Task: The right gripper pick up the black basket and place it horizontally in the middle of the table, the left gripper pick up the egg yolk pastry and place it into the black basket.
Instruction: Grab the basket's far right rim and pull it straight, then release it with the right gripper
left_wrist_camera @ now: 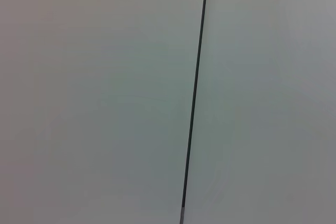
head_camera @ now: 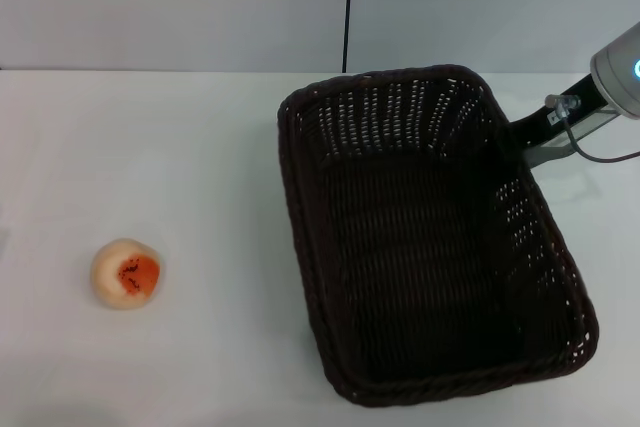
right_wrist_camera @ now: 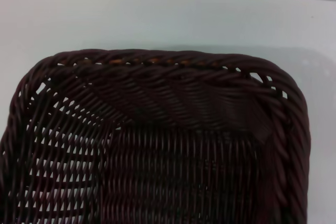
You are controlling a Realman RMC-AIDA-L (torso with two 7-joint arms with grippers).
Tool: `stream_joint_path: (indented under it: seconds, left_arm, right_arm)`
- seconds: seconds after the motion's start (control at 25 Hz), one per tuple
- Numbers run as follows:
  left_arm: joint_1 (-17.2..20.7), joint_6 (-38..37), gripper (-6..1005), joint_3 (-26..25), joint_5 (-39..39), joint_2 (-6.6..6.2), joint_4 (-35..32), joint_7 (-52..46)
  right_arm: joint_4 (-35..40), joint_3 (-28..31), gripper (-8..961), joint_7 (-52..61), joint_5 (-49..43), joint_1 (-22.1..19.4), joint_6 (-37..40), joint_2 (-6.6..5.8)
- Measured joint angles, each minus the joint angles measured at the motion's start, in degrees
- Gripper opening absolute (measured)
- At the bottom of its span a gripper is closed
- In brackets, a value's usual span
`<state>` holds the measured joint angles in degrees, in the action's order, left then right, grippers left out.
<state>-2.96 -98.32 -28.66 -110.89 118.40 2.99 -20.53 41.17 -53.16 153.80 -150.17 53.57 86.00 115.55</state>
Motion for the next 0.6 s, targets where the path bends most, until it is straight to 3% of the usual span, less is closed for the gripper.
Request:
stream_joint_path:
  seconds: [0.04, 0.16, 0.36, 0.6]
  left_arm:
    - [0.09, -0.05, 797, -0.05, 0.05, 0.00, 0.00, -0.09]
    - [0.30, -0.21, 797, -0.27, 0.16, -0.02, 0.00, -0.30]
    - [0.78, -0.49, 796, -0.46, 0.29, -0.02, 0.00, -0.33]
    - [2.02, -2.26, 795, -0.60, 0.41, -0.08, -0.26, -0.36]
  right_arm:
    - [0.59, -0.03, 483, 0.00, 0.01, -0.11, 0.30, 0.11]
    - [3.65, -0.04, 233, -0.01, 0.04, -0.64, 1.30, 0.44]
    - [6.98, -0.03, 145, -2.22, 0.30, -0.87, 2.59, 0.56]
    - [11.05, 0.10, 142, -13.10, 0.49, 0.01, 5.20, 0.32]
